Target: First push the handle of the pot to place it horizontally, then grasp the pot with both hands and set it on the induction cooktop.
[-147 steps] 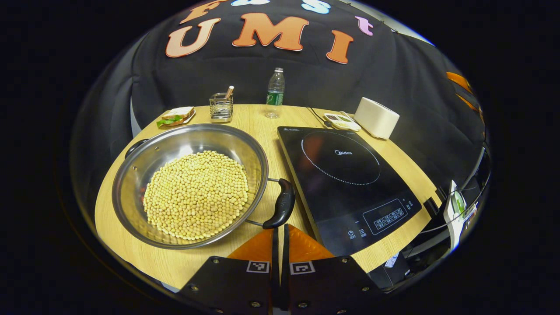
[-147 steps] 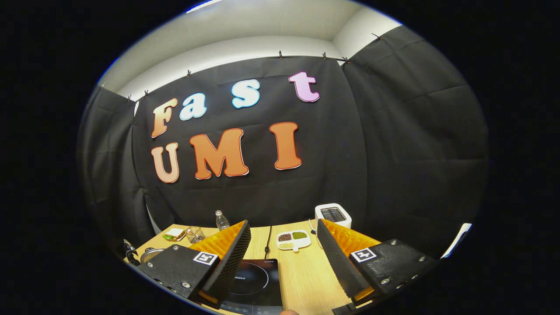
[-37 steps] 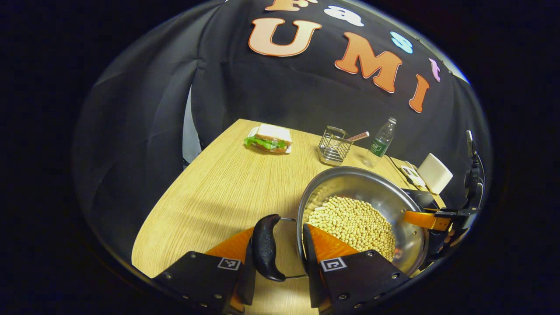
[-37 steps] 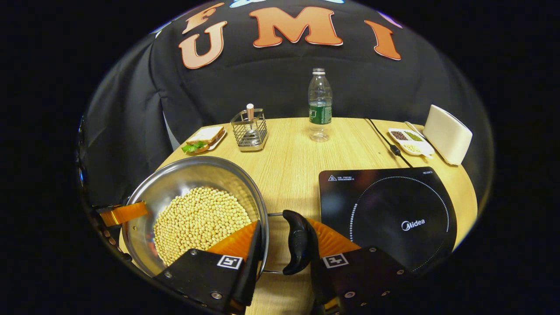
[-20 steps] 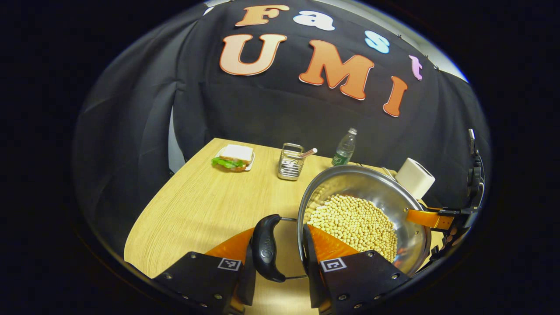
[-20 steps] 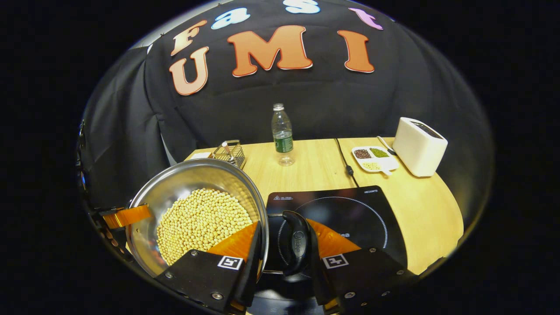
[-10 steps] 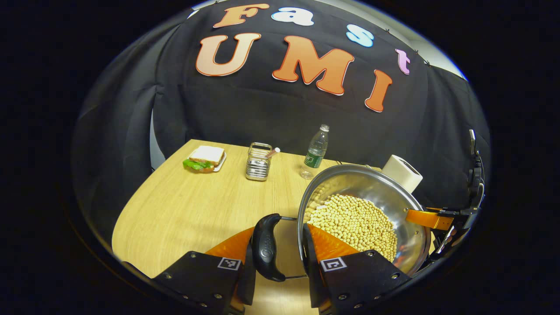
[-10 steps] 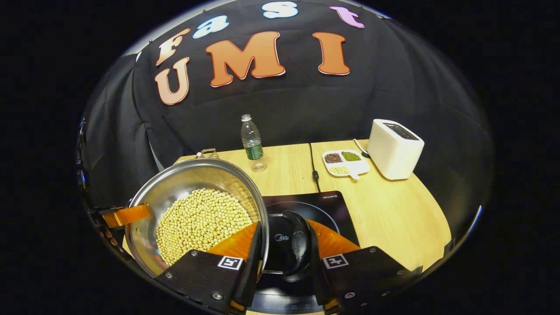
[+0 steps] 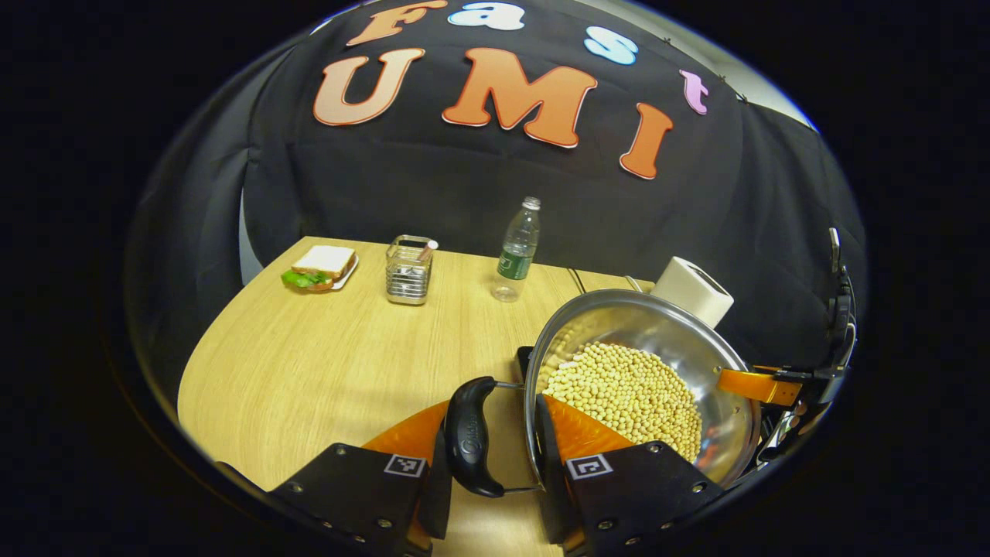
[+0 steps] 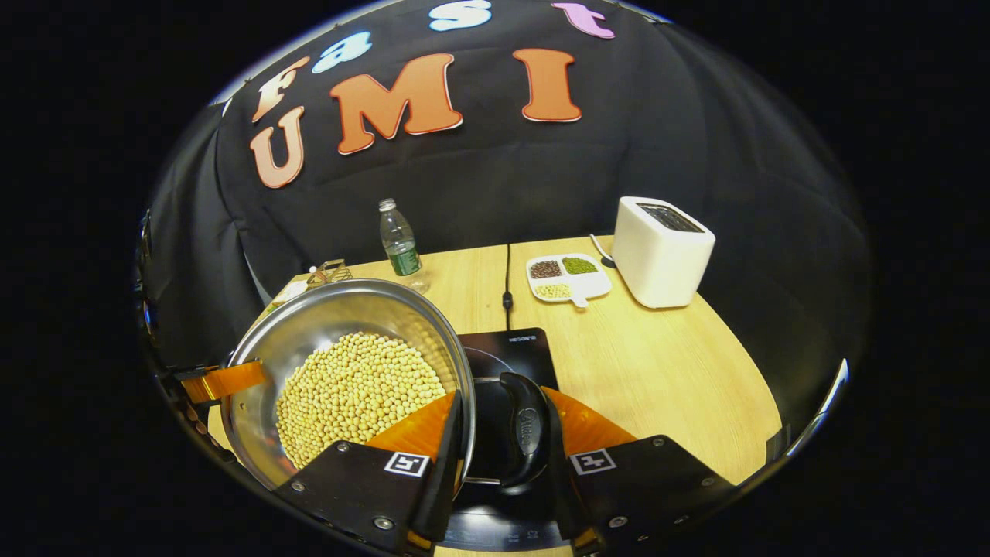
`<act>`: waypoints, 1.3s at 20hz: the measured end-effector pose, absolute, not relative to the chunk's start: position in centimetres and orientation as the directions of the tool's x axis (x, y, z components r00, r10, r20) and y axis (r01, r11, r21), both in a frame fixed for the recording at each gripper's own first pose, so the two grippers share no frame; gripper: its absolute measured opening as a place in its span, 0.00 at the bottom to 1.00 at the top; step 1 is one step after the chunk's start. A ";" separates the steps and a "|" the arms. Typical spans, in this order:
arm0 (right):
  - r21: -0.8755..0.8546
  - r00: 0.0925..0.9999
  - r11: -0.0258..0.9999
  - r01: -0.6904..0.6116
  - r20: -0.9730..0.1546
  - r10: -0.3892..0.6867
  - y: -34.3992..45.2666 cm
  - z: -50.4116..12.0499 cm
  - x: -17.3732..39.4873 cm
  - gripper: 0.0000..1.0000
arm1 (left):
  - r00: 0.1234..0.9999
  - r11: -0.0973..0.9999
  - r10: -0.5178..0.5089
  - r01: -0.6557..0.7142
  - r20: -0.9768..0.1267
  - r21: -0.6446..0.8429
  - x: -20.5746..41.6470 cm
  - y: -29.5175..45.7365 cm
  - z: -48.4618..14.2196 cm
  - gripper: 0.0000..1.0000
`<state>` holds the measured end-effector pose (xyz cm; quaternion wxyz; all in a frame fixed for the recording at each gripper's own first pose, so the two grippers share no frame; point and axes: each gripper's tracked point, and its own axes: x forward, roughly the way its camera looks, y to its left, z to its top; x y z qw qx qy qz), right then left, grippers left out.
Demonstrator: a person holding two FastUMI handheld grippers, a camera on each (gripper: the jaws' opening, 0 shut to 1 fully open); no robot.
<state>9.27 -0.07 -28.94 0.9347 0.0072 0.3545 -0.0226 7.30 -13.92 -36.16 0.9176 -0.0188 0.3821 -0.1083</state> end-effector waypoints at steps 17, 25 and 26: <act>-0.011 0.686 0.995 0.100 -0.723 -0.077 -6.2 -33.4 7.8 0.56 | 0.609 0.971 -0.203 0.225 -0.767 -0.079 6.4 -19.7 -41.4 0.51; -0.078 0.778 0.995 0.069 -0.620 -0.103 -6.0 -28.2 9.2 0.76 | 0.676 0.964 -0.173 0.266 -0.717 0.019 7.4 -19.7 -39.3 0.61; -0.080 0.796 0.994 0.071 -0.597 -0.105 -5.8 -26.8 9.4 0.82 | 0.698 0.966 -0.164 0.257 -0.697 0.030 7.5 -19.7 -38.0 0.69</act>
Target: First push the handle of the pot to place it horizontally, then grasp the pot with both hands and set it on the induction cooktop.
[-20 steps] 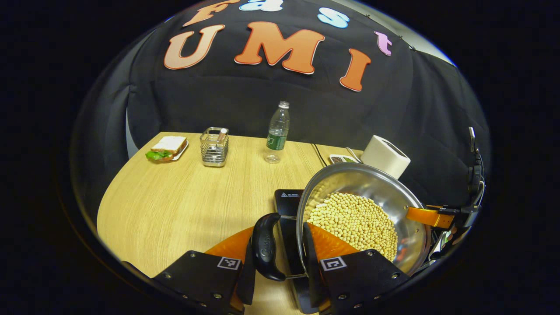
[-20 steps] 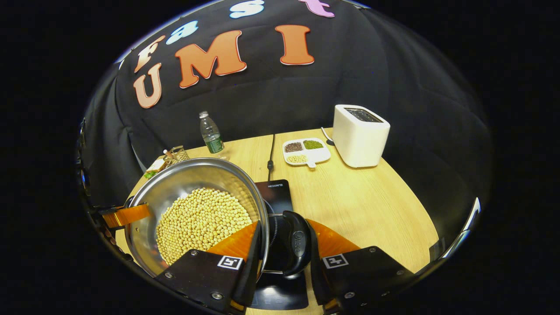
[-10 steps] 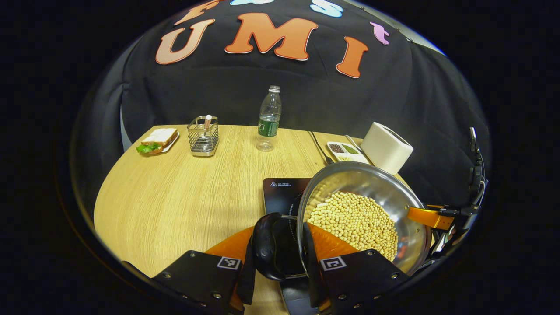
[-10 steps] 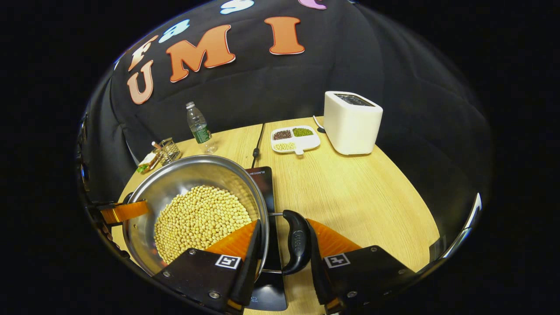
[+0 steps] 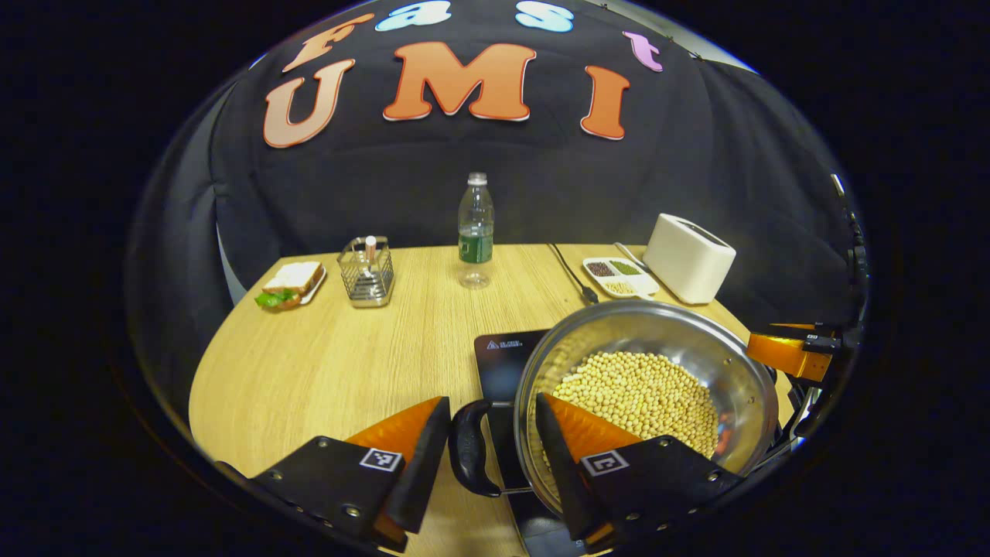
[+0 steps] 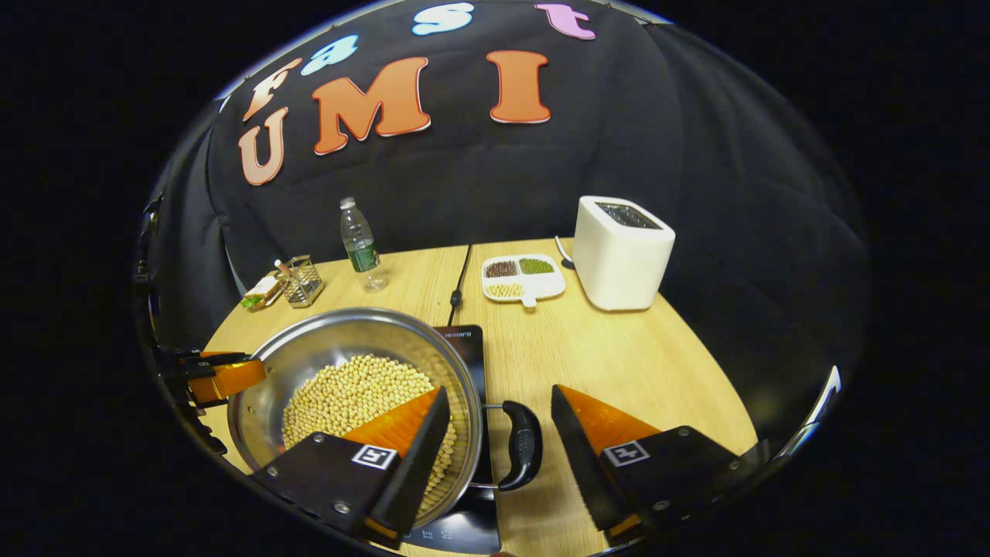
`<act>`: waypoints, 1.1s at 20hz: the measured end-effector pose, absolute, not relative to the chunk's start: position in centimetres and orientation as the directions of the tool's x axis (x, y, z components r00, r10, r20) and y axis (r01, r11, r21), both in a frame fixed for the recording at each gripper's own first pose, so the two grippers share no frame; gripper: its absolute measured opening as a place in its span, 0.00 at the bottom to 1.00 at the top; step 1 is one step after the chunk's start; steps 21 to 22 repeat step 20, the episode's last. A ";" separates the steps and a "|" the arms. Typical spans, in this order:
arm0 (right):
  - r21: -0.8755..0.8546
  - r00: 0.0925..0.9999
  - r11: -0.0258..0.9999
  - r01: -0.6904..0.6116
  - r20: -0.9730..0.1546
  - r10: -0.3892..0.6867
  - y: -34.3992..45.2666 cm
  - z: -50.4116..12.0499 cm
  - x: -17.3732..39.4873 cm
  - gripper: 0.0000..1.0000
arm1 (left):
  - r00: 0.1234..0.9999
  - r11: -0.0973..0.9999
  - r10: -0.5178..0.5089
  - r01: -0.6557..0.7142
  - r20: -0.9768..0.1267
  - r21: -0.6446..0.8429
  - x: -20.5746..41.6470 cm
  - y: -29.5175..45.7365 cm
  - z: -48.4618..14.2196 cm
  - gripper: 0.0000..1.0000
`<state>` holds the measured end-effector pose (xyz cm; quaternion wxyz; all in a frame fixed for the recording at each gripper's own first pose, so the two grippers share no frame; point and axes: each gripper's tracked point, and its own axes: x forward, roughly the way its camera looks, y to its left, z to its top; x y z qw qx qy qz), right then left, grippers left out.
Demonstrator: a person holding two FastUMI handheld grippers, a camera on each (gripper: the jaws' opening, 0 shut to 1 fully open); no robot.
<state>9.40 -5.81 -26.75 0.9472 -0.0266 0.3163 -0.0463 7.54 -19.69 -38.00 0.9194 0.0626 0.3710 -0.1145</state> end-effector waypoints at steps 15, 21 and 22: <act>-0.071 0.973 0.995 0.064 -0.218 -0.078 -3.7 -7.3 5.9 0.95 | 0.970 0.982 -0.113 0.141 -0.216 0.123 8.4 -14.6 -12.6 0.84; -0.068 0.987 0.996 0.060 -0.142 -0.069 -3.6 -4.3 3.4 0.95 | 0.986 0.982 -0.104 0.123 -0.133 0.142 6.3 -13.3 -8.3 0.84; -0.068 0.987 0.996 0.060 -0.142 -0.069 -3.6 -4.3 3.4 0.95 | 0.986 0.982 -0.104 0.123 -0.133 0.142 6.3 -13.3 -8.3 0.84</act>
